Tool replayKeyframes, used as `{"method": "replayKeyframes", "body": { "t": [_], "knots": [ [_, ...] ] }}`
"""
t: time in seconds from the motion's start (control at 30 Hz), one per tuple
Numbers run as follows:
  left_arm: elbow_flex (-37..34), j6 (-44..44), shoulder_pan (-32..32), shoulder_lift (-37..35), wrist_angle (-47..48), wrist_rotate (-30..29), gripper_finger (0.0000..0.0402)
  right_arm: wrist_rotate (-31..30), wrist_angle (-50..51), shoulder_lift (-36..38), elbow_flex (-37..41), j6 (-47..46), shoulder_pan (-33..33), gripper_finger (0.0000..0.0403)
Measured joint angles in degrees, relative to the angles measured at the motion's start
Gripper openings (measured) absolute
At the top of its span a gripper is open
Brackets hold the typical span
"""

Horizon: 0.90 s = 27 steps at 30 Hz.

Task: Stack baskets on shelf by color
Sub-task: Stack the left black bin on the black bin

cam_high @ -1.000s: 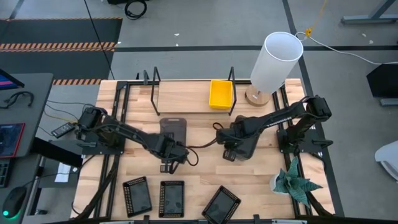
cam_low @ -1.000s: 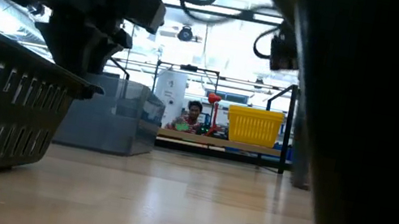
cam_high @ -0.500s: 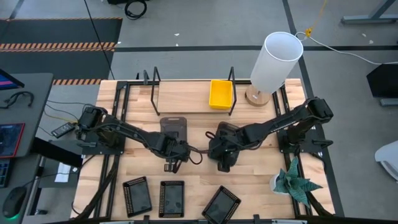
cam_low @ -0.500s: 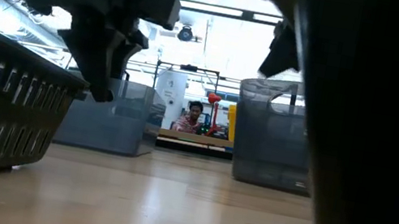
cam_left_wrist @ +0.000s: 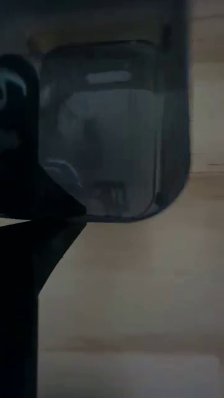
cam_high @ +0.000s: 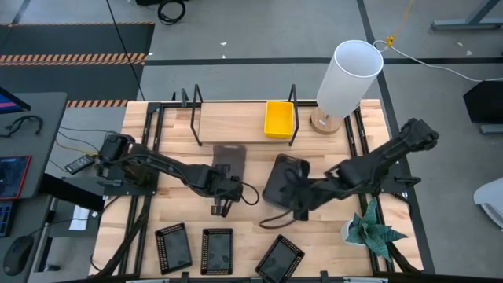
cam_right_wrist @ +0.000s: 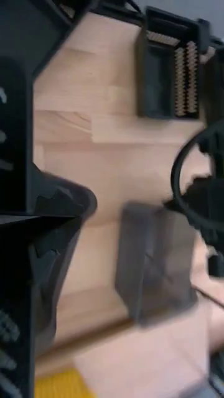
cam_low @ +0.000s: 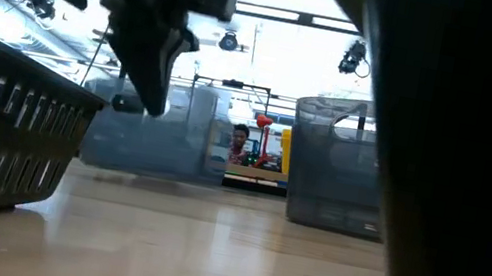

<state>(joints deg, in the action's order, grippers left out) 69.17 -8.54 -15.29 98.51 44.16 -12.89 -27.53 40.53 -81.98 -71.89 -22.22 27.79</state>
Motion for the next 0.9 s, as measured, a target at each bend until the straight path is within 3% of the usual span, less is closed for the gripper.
{"method": "replayKeyframes", "body": {
  "t": [0.1, 0.27, 0.47, 0.77, 0.9],
  "knots": [
    [1.75, 1.43, -0.65, -0.32, 0.62, -0.72, 0.0006, -5.21, -1.02, 3.11, 1.48, -1.08, 2.06, 0.0004],
    [6.21, 5.74, -2.54, -0.30, 0.34, -7.30, 0.0005, -14.13, -6.96, 6.89, 5.44, -1.18, 5.72, 0.0004],
    [11.12, 8.29, -4.24, -0.32, -0.88, -8.94, 0.0005, -17.90, -11.22, 9.29, 8.96, -3.28, 9.32, 0.0006],
    [11.18, 15.50, -5.18, -0.36, -19.42, -8.72, 0.0006, -31.79, -11.38, 8.62, 9.33, -5.13, 17.07, 0.0007],
    [11.18, 18.00, -4.78, -0.36, -26.83, -5.14, 0.0006, -37.72, -10.85, 8.14, 9.37, -4.72, 20.47, 0.0008]
  ]
}}
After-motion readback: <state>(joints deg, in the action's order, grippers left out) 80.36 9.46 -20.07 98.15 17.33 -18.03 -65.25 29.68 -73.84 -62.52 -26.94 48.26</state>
